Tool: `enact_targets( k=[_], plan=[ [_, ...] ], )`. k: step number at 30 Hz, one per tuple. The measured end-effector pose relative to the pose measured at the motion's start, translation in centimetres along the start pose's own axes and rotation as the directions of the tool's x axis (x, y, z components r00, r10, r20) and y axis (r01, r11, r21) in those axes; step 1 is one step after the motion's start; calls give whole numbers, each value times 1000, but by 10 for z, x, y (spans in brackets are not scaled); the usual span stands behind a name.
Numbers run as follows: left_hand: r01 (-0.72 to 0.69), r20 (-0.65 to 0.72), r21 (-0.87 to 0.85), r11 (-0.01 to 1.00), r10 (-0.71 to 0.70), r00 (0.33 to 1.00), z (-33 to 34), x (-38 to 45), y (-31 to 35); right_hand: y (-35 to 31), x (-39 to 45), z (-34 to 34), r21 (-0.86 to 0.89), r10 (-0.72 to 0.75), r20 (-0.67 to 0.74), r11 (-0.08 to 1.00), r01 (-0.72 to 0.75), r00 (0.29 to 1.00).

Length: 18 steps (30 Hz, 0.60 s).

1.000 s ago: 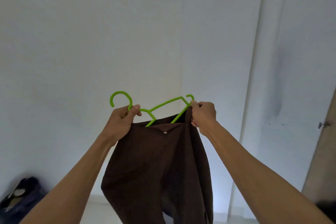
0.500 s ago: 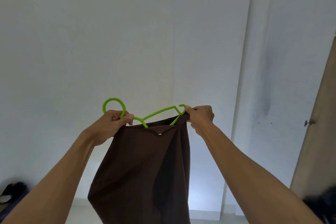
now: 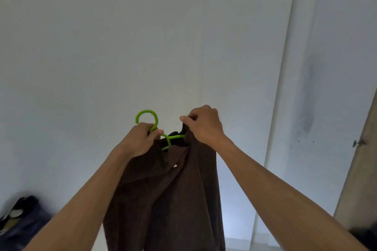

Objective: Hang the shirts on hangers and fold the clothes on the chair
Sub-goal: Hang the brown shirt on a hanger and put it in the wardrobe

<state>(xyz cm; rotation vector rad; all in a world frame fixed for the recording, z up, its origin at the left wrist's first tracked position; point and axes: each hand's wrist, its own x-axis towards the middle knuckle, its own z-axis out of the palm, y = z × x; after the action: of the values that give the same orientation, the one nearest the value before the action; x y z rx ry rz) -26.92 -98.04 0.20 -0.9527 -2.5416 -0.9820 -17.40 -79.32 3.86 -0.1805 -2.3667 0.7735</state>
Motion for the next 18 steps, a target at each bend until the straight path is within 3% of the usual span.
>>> enact_targets(
  k=[2, 6, 9, 12, 15, 18],
  plan=[
    [33, -58, -32, 999, -35, 998, 3, 4, 1, -14, -10, 1, -29, -111, 81, 993, 114, 991],
    [31, -95, -174, 984, -49, 994, -2, 9, 0, -13, -21, -5, -23, -149, 283, 986, 162, 947],
    [-17, -114, -252, 968, -12, 993, -18, 12, 8, 14, -9, -15, -80, -139, 117, 986, 149, 983],
    [-76, -71, -189, 979, 64, 995, -30, 14, 21, 45, 3, -19, -233, -57, 224, 966, 110, 973],
    [-108, -59, -116, 987, 102, 993, -32, 12, 24, 64, -1, -11, -76, -113, 318, 987, 145, 941],
    [-106, -35, -116, 988, 103, 994, -34, 12, 13, 72, -9, -7, 33, -197, 272, 980, 195, 942]
  ],
)
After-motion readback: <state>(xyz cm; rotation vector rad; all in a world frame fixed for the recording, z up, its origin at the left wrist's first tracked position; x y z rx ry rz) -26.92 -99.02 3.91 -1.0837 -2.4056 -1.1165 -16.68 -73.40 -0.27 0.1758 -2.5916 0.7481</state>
